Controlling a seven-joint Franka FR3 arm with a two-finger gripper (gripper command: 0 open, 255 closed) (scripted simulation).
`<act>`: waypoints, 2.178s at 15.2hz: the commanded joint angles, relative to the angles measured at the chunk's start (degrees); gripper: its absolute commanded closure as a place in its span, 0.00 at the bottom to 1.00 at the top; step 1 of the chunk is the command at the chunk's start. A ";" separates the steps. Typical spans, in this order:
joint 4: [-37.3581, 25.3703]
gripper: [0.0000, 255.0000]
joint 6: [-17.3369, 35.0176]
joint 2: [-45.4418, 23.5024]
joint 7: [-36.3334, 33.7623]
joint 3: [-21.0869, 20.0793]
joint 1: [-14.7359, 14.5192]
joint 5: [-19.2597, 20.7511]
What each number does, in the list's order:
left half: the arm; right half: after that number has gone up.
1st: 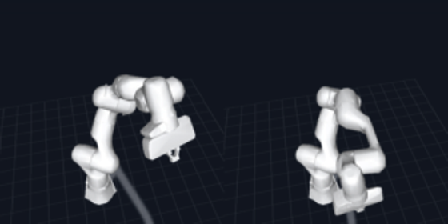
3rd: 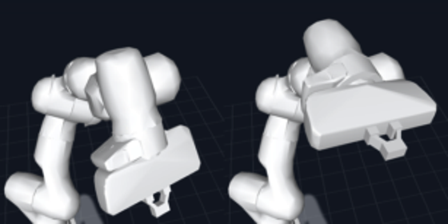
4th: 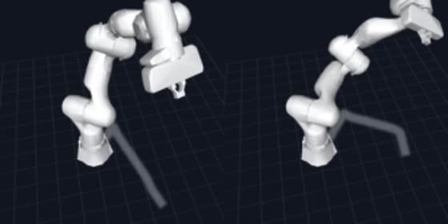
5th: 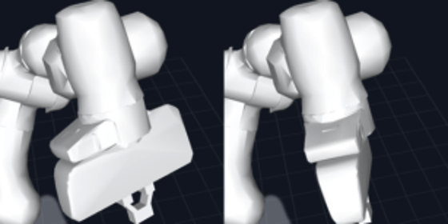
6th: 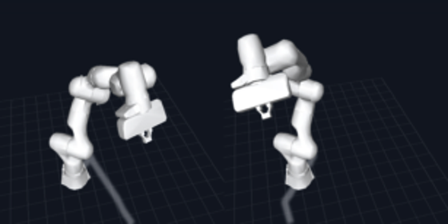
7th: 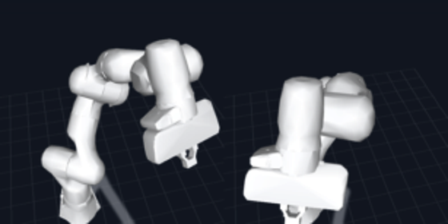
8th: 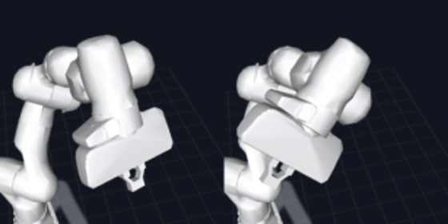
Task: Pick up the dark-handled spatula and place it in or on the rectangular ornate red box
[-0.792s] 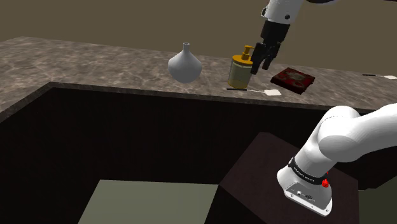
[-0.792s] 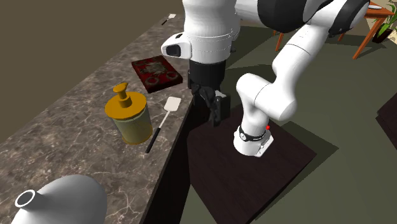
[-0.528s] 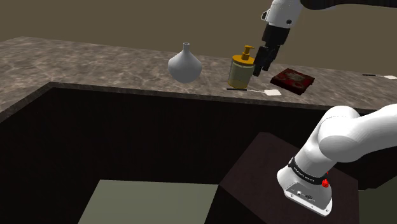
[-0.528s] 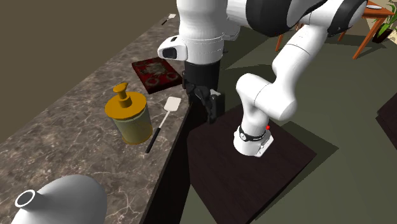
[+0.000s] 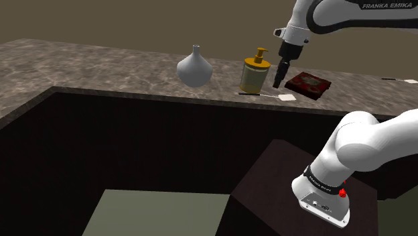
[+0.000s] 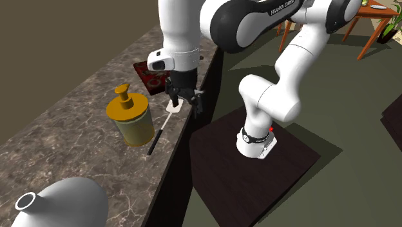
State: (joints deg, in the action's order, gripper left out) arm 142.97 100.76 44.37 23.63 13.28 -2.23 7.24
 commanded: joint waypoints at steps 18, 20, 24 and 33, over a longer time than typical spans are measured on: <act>2.49 0.00 20.33 -14.96 31.47 19.40 -5.21 6.81; 2.48 0.00 20.33 -14.97 31.48 19.41 -5.21 6.81; 2.48 0.00 20.33 -14.97 31.48 19.41 -5.21 6.81; 2.48 1.00 20.34 -14.97 31.48 19.41 -5.21 6.81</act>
State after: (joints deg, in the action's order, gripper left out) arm 145.45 121.10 29.41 55.10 32.68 -7.44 14.05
